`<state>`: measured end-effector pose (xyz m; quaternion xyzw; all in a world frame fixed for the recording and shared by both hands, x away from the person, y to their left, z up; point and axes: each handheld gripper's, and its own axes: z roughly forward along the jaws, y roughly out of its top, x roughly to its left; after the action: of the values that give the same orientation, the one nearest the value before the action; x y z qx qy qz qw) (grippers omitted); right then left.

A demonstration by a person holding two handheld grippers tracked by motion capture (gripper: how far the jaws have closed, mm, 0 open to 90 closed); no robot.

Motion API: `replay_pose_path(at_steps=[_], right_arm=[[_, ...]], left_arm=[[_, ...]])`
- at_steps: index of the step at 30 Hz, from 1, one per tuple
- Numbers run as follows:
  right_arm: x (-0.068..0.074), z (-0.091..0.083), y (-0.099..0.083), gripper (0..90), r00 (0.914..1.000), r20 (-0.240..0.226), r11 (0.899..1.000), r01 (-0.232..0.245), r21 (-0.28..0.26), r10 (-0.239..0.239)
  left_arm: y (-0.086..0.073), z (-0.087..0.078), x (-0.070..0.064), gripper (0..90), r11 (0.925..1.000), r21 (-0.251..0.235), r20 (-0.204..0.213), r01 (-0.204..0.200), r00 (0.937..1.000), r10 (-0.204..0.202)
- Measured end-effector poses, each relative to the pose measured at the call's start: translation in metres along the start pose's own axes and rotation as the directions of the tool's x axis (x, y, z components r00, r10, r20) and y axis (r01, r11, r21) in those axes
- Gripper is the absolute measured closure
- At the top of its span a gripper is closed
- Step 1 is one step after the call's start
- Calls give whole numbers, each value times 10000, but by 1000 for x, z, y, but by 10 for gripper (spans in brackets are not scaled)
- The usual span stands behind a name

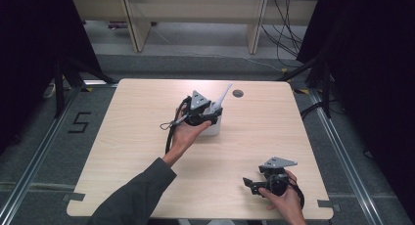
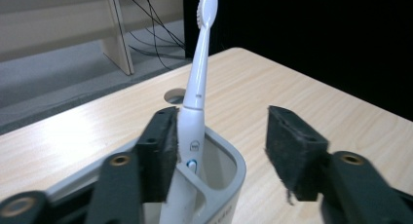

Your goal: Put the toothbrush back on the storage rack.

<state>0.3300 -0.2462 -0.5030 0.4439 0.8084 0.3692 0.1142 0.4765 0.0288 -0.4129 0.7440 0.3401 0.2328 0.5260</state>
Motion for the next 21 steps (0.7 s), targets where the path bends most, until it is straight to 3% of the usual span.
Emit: replay_pose_path(at_steps=[3,9,21], right_arm=[[0,0,0,201,10000,0,10000,-64,-13,64],[0,0,0,201,10000,-9,10000,-16,-27,16],[0,0,0,201,10000,7,10000,-41,35,41]], left_arm=[[0,-7,2,369,9997,166,45,170,9998,-171],[0,-28,8,319,9976,646,49,248,9997,-251],[-12,-61,18,281,9976,686,45,45,10000,-48]])
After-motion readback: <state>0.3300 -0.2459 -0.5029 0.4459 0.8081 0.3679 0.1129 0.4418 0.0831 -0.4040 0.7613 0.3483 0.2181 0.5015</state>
